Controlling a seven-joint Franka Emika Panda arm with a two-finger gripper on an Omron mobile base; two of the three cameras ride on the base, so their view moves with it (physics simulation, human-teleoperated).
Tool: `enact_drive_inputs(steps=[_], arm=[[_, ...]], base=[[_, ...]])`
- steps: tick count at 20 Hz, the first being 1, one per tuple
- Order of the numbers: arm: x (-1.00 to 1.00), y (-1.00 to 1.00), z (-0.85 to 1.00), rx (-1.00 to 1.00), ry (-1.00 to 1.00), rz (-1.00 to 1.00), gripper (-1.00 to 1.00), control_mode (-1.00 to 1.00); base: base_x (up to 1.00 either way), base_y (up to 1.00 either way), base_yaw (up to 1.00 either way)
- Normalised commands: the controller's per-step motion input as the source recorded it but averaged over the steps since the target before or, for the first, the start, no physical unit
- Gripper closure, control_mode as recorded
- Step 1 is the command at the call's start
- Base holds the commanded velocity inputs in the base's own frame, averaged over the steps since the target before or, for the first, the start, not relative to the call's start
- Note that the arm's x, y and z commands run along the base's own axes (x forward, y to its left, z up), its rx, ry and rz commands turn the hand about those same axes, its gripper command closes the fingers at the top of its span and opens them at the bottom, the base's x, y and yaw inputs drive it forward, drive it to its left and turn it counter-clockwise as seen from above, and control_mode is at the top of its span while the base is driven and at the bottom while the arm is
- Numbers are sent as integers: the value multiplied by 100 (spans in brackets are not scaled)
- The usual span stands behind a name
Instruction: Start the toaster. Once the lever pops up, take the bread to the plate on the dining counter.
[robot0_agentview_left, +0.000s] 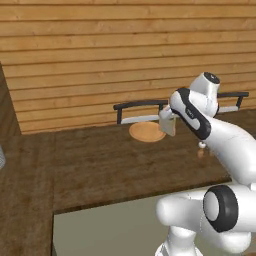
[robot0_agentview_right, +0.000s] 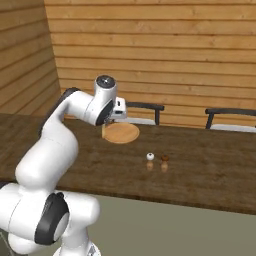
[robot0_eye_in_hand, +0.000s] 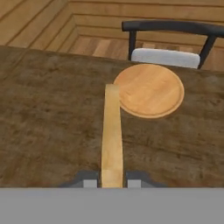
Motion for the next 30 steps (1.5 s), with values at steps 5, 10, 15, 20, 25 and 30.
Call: enact_drive_inputs(steps=[5,10,15,20,25,30], arm=[[40,8,-23,0,14,3,100,-100],[45,28,-46,0,8,6,100,-100],[68,29,-38,0,0,2,100,-100],[75,15,-40,0,0,0,100,-100],[64,4,-38,3,0,0,100,-100],[50,0,-17,18,0,2,100,-100]], base=[[0,0,0],[0,0,0],[0,0,0],[0,0,0],[0,0,0],[0,0,0]])
